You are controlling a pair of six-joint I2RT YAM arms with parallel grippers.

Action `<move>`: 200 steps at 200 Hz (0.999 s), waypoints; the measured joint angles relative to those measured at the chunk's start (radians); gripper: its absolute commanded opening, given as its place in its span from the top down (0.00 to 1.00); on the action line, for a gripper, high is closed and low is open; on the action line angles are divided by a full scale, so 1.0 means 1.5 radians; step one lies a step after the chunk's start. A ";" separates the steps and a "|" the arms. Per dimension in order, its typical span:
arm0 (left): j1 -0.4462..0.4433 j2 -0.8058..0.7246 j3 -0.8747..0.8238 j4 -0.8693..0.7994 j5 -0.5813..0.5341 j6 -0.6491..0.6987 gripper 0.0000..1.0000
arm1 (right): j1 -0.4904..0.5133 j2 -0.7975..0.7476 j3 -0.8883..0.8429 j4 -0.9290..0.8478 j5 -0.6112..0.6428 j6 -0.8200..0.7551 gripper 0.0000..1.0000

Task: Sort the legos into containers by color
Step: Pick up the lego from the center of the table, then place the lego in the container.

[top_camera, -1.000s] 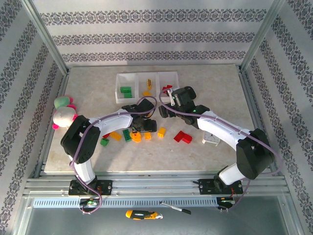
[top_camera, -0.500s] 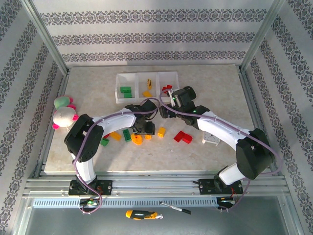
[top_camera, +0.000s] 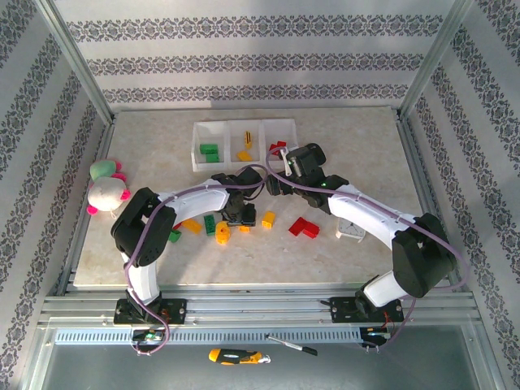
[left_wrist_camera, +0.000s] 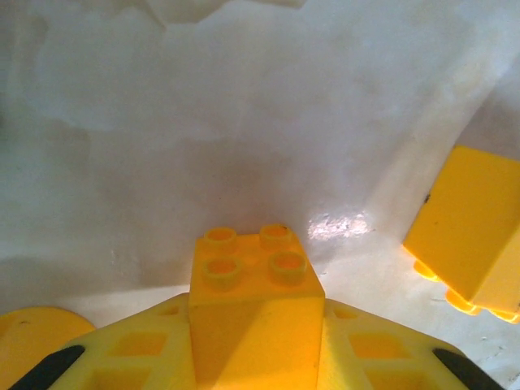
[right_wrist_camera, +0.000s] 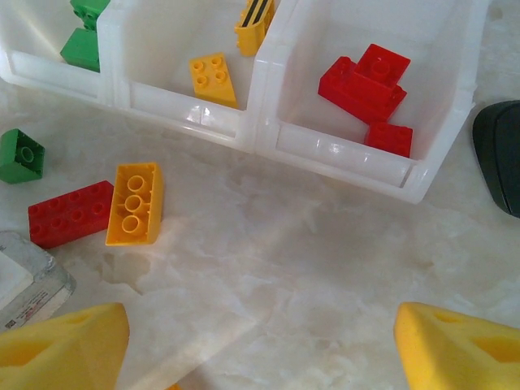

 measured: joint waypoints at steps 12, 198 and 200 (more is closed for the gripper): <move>0.000 -0.001 0.001 -0.007 -0.008 0.000 0.69 | 0.000 -0.003 0.000 0.000 0.000 0.000 0.15; 0.131 0.291 0.581 -0.051 -0.133 0.146 0.68 | -0.022 -0.054 -0.011 0.010 -0.002 0.021 0.15; 0.134 0.298 0.591 -0.053 -0.135 0.148 0.68 | -0.022 -0.055 -0.012 0.009 -0.002 0.021 0.15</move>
